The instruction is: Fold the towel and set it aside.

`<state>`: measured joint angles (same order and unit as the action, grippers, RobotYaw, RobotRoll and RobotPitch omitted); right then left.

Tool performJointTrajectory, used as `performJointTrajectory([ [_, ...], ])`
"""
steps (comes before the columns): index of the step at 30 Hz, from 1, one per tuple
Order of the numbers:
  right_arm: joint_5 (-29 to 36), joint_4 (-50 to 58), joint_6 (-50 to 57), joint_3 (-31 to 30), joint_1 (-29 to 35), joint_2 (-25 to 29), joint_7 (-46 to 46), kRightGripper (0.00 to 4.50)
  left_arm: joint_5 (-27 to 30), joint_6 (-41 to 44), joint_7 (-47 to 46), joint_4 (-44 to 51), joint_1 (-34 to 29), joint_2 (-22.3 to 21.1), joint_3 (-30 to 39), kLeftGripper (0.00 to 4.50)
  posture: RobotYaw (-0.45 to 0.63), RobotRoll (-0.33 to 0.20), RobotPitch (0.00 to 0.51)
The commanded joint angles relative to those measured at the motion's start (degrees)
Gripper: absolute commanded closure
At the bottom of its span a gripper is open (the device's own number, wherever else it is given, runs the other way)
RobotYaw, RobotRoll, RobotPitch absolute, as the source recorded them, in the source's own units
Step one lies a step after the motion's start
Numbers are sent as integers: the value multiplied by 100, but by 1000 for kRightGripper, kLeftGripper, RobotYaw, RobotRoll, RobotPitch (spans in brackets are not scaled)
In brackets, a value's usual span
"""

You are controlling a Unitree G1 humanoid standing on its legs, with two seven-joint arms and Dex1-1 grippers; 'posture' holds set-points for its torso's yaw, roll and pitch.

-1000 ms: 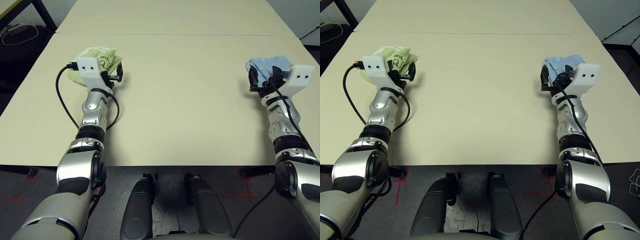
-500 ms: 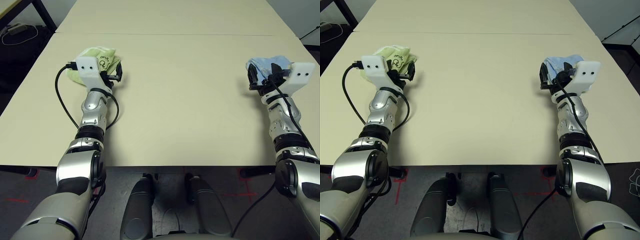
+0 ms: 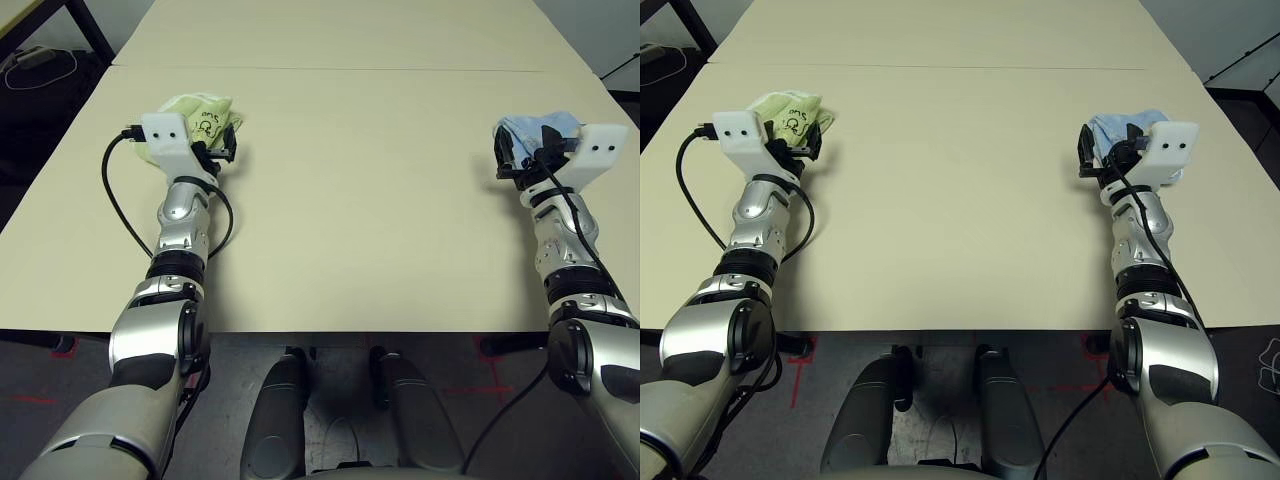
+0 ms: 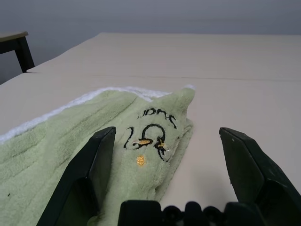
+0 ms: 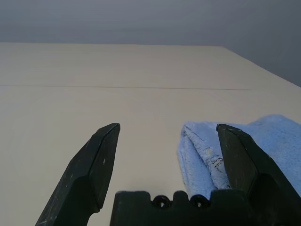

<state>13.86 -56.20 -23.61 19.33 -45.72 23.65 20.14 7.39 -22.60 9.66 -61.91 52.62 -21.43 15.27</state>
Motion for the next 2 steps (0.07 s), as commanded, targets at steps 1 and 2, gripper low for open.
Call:
performJointTrajectory([
  [1, 1, 16, 58, 9, 69, -6, -70, 0, -4, 67, -50, -12, -136, -37, 13, 33, -19, 0, 166],
  [2, -1, 13, 57, 5, 65, -7, -74, 0, -6, 68, -51, -11, -136, -40, 10, 33, -18, 0, 166],
])
